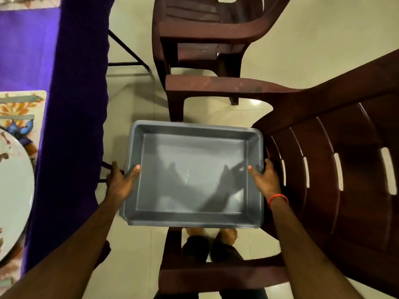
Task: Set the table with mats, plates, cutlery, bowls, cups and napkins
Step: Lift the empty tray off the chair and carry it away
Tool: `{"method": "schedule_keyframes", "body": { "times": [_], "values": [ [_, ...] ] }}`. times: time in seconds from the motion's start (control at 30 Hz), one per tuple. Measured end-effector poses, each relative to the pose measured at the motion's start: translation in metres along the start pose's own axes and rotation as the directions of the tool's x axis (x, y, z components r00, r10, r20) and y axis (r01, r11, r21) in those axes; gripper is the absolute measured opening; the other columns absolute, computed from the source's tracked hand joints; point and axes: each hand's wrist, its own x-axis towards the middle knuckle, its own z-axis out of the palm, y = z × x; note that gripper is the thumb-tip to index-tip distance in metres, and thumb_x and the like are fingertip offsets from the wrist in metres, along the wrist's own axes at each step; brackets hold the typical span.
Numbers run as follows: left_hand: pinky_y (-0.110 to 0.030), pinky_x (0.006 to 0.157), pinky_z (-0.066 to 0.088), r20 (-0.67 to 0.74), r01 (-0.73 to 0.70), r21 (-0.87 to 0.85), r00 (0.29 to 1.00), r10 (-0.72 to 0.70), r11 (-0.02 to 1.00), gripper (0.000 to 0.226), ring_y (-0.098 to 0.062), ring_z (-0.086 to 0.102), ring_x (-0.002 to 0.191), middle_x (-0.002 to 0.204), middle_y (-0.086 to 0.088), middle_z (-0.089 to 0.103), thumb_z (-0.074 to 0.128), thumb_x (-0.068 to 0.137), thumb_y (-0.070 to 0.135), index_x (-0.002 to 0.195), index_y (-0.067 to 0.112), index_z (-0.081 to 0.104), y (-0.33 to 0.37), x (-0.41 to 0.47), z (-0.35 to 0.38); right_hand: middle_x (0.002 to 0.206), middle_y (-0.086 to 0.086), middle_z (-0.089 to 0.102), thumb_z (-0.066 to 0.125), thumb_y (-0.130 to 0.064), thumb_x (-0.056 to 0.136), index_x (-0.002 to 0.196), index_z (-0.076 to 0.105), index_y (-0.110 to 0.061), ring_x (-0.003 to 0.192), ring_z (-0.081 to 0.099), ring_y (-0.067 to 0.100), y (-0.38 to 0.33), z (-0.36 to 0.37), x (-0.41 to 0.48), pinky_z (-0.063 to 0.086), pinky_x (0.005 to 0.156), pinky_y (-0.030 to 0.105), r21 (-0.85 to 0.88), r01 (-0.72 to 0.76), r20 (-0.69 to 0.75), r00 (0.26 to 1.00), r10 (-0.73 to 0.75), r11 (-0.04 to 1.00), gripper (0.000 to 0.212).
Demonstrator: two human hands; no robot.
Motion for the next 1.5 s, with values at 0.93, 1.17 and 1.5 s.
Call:
{"method": "schedule_keyframes", "body": {
  "times": [0.93,1.17,1.5],
  "values": [
    [-0.051,0.082,0.059,0.029,-0.028,-0.403,0.999,0.043,0.915,0.065,-0.041,0.074,0.087,0.091,-0.020,0.076,0.063,0.090,0.065,0.099,0.001,0.074,0.060,-0.158,-0.103,0.124,0.030,0.051,0.069,-0.054,0.086,0.131,0.043,-0.007,0.117,0.050,0.049,-0.102,-0.103,-0.153,0.048,0.096,0.058,-0.312,0.136,-0.201,0.958,-0.205,0.940,0.069],
    [-0.061,0.085,0.058,-0.077,-0.121,-0.432,0.992,0.097,0.894,0.107,-0.045,0.073,0.087,0.091,-0.026,0.073,0.063,0.057,0.095,0.099,-0.004,0.070,0.050,-0.195,-0.108,0.122,0.030,0.053,0.069,-0.054,0.087,0.126,0.047,-0.008,0.116,0.050,0.049,-0.116,-0.150,-0.182,0.048,0.096,0.059,-0.383,0.249,-0.179,0.925,-0.336,0.890,0.065],
    [-0.060,0.090,0.055,-0.230,-0.096,-0.483,0.973,-0.020,0.870,0.095,-0.043,0.073,0.088,0.084,-0.012,0.070,0.060,0.046,0.103,0.087,0.018,0.068,0.003,-0.273,-0.084,0.127,0.031,0.051,0.068,-0.056,0.087,0.130,0.048,-0.005,0.117,0.049,0.050,-0.122,-0.174,-0.183,0.046,0.099,0.057,-0.430,0.394,-0.030,0.893,-0.449,0.812,0.071]
  ]
}}
